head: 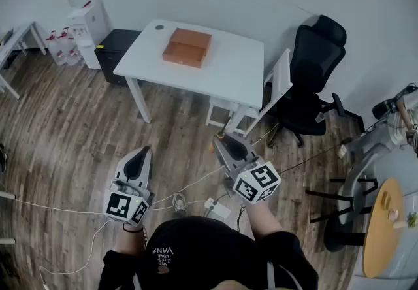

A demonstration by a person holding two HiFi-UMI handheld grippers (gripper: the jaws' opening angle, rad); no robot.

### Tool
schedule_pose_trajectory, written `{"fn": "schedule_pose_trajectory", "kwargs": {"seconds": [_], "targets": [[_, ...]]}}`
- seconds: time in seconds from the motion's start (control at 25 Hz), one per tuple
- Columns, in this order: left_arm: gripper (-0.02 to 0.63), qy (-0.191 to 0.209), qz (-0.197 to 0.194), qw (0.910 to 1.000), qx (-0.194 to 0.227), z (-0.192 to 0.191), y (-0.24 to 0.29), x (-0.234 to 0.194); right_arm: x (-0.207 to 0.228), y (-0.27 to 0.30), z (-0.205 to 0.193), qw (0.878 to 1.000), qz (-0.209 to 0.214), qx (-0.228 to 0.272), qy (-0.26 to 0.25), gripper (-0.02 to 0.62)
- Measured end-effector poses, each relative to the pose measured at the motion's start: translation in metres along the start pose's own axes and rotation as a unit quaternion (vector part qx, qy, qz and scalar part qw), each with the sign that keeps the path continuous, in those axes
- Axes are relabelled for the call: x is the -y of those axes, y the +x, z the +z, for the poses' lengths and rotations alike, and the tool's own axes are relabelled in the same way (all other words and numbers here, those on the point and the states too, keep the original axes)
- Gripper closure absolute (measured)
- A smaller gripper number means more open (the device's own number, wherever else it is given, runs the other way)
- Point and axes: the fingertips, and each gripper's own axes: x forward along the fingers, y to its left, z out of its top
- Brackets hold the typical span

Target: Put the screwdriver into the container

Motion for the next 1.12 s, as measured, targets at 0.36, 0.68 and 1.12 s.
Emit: {"fn": "schedule_pose_trajectory", "kwargs": {"seconds": [0.36, 0.68, 1.12], "targets": [[0.592, -0.004, 0.006, 1.0, -0.001, 0.0, 0.015, -0.019, 0.012, 0.022, 0.003, 1.0, 0.001, -0.004, -0.001, 0.518], [0.592, -0.01, 0.008, 0.9999, -0.004, -0.008, 0.029, -0.047, 0.017, 0.046, 0.009, 1.0, 0.007, 0.011, 0.0, 0.517], [0.591, -0.009, -0.016, 0.9998, -0.004, -0.007, 0.058, -0.093, 0.027, 0.095, 0.013, 1.0, -0.014, 0.022, 0.009, 0.518]]}}
